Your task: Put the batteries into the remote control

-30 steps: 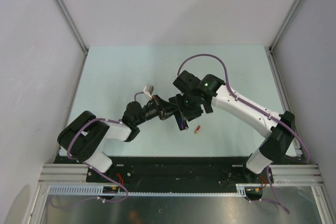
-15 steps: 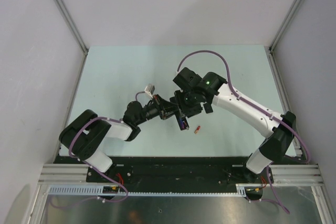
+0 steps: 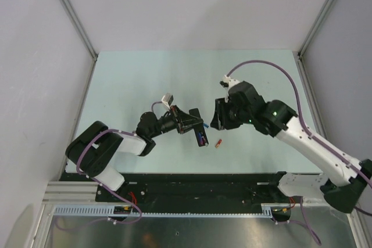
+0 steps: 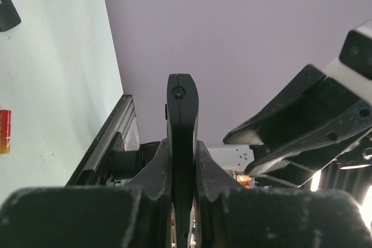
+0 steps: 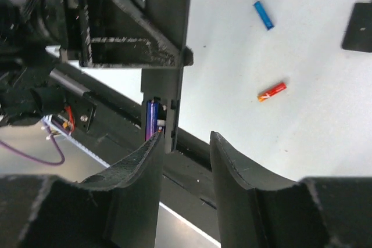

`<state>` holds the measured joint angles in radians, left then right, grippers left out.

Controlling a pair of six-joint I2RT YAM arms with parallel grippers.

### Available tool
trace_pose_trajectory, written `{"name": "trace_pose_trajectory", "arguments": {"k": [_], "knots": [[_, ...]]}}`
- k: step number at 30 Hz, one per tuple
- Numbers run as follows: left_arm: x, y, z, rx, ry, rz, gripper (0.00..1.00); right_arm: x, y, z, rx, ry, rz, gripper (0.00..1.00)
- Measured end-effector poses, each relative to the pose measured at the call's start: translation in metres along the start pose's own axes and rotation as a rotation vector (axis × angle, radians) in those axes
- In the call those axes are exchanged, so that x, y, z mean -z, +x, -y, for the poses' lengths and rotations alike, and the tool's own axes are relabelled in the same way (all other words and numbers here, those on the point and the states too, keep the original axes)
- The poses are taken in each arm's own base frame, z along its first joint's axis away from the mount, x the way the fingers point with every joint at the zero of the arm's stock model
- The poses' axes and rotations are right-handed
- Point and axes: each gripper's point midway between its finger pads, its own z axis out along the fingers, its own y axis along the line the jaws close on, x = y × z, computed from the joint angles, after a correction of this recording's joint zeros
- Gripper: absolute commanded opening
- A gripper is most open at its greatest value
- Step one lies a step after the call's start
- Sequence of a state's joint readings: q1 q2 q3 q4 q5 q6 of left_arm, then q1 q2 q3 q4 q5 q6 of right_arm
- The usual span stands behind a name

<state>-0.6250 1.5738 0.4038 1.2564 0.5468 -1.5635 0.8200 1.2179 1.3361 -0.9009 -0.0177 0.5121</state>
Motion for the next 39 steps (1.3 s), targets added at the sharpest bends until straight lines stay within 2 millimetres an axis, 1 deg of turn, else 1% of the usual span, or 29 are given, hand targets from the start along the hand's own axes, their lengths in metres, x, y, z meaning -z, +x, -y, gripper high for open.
{"name": "trace_pose_trajectory", "arguments": {"k": [2, 5, 7, 8, 9, 10, 12, 13, 15, 17, 18, 22, 25, 28, 32, 35, 39], "knots": [[0.001, 0.002, 0.0, 0.007, 0.001, -0.016, 0.0, 0.002, 0.009, -0.001, 0.028, -0.051, 0.028, 0.41], [0.002, 0.005, 0.001, 0.014, 0.003, -0.035, 0.0, -0.001, 0.02, -0.005, 0.077, -0.121, 0.069, 0.44], [0.003, 0.005, 0.002, 0.016, 0.005, -0.04, 0.0, -0.003, 0.028, -0.006, 0.103, -0.164, 0.097, 0.52], [0.003, 0.006, 0.003, 0.02, 0.006, -0.043, 0.0, -0.003, 0.032, -0.008, 0.116, -0.194, 0.117, 0.59], [0.004, 0.006, 0.003, 0.021, 0.007, -0.048, 0.0, -0.002, 0.034, -0.009, 0.125, -0.22, 0.141, 0.7], [0.004, 0.007, 0.004, 0.02, 0.008, -0.05, 0.0, 0.0, 0.037, -0.009, 0.133, -0.245, 0.161, 0.77], [0.004, 0.008, 0.004, 0.02, 0.008, -0.056, 0.0, 0.006, 0.039, -0.01, 0.141, -0.275, 0.191, 0.85], [0.004, 0.008, 0.004, 0.019, 0.009, -0.057, 0.0, 0.011, 0.037, -0.012, 0.146, -0.293, 0.216, 0.86], [0.005, 0.008, 0.006, 0.016, 0.013, -0.058, 0.0, 0.018, 0.033, -0.017, 0.152, -0.329, 0.263, 0.86], [0.005, 0.009, 0.008, 0.013, 0.018, -0.059, 0.0, 0.022, 0.031, -0.02, 0.156, -0.363, 0.299, 0.82], [0.005, 0.009, 0.009, 0.012, 0.02, -0.06, 0.0, 0.023, 0.034, -0.021, 0.16, -0.381, 0.305, 0.78], [0.006, 0.01, 0.012, 0.007, 0.027, -0.064, 0.0, 0.018, 0.045, -0.024, 0.186, -0.433, 0.299, 0.73], [0.007, 0.011, 0.017, -0.002, 0.04, -0.072, 0.0, 0.01, 0.06, -0.02, 0.206, -0.453, 0.274, 0.72], [0.008, 0.012, 0.021, -0.006, 0.045, -0.075, 0.0, 0.007, 0.069, -0.019, 0.217, -0.472, 0.262, 0.72], [0.008, 0.013, 0.021, -0.004, 0.04, -0.075, 0.0, 0.007, 0.071, -0.024, 0.228, -0.499, 0.266, 0.72], [0.008, 0.013, 0.018, 0.005, 0.027, -0.075, 0.0, 0.008, 0.069, -0.029, 0.236, -0.521, 0.278, 0.72], [0.008, 0.013, 0.017, 0.009, 0.02, -0.075, 0.0, 0.006, 0.069, -0.033, 0.243, -0.536, 0.274, 0.71]]}}
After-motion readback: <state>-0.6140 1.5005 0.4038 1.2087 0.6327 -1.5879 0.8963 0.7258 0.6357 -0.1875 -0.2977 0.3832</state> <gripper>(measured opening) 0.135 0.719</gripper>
